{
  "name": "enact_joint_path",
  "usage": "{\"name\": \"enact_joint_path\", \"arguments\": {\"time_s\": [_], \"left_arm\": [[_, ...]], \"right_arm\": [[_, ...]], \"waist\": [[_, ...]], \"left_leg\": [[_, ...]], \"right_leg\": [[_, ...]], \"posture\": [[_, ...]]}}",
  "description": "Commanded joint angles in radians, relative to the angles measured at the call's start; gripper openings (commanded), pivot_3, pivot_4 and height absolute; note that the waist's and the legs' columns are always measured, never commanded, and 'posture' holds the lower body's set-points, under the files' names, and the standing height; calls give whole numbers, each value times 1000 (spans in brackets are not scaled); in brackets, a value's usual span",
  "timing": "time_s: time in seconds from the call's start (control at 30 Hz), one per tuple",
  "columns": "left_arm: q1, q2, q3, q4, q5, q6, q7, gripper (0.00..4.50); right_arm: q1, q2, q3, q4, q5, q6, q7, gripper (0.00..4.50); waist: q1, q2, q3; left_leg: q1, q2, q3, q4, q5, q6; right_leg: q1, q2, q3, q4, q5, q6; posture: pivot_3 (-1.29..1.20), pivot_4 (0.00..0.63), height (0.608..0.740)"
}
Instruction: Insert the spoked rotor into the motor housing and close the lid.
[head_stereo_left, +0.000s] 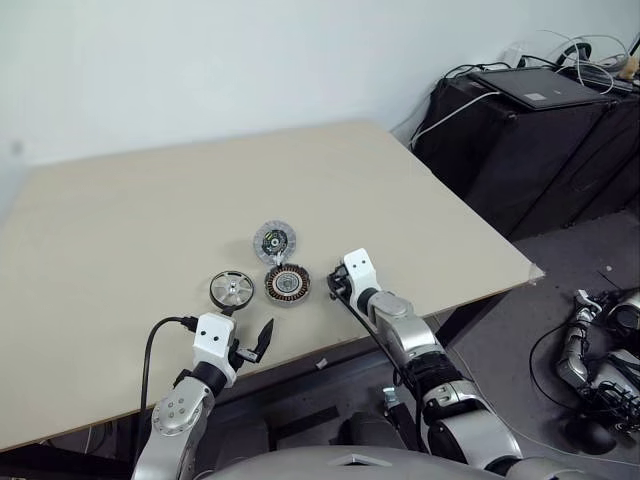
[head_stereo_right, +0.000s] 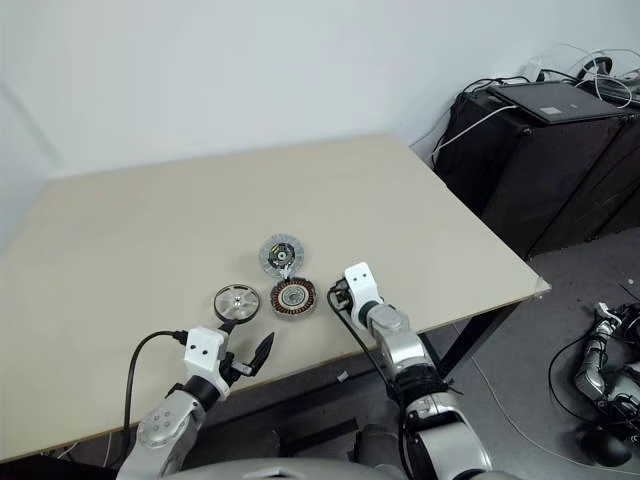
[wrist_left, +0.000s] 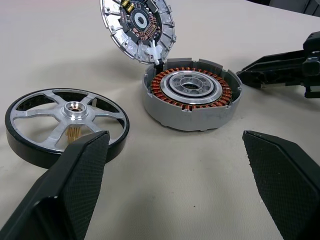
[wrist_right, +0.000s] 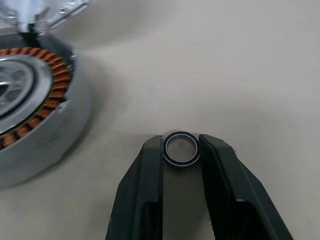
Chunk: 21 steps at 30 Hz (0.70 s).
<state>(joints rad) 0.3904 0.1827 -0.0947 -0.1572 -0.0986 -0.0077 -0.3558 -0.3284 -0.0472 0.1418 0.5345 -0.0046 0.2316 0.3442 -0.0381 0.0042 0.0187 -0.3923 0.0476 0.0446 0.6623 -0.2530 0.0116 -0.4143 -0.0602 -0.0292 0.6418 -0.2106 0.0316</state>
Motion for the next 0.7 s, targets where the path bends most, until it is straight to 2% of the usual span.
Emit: {"name": "enact_joint_path", "arguments": {"time_s": [0.03,0.3,0.7], "left_arm": [[-12,3,-3,-29,-6,-6,-4,4500],[-14,1,-5,-28,-5,-3,-3,4500],[17,-6,0,-46,-6,-10,16,4500]], "right_arm": [[-9,12,7,-126,18,12,17,762],[-38,48,55,-254,26,44,56,762],[-92,93,164,-124,-23,18,81,762]], "waist": [[-1,1,1],[0,1,1],[0,0,1]], "left_leg": [[-1,0,0,0,0,0],[-1,0,0,0,0,0],[-1,0,0,0,0,0]], "right_leg": [[0,0,0,0,0,0],[-1,0,0,1,0,0],[-6,0,0,0,-1,-1]], "posture": [[0,0,740],[0,0,740],[0,0,740]]}}
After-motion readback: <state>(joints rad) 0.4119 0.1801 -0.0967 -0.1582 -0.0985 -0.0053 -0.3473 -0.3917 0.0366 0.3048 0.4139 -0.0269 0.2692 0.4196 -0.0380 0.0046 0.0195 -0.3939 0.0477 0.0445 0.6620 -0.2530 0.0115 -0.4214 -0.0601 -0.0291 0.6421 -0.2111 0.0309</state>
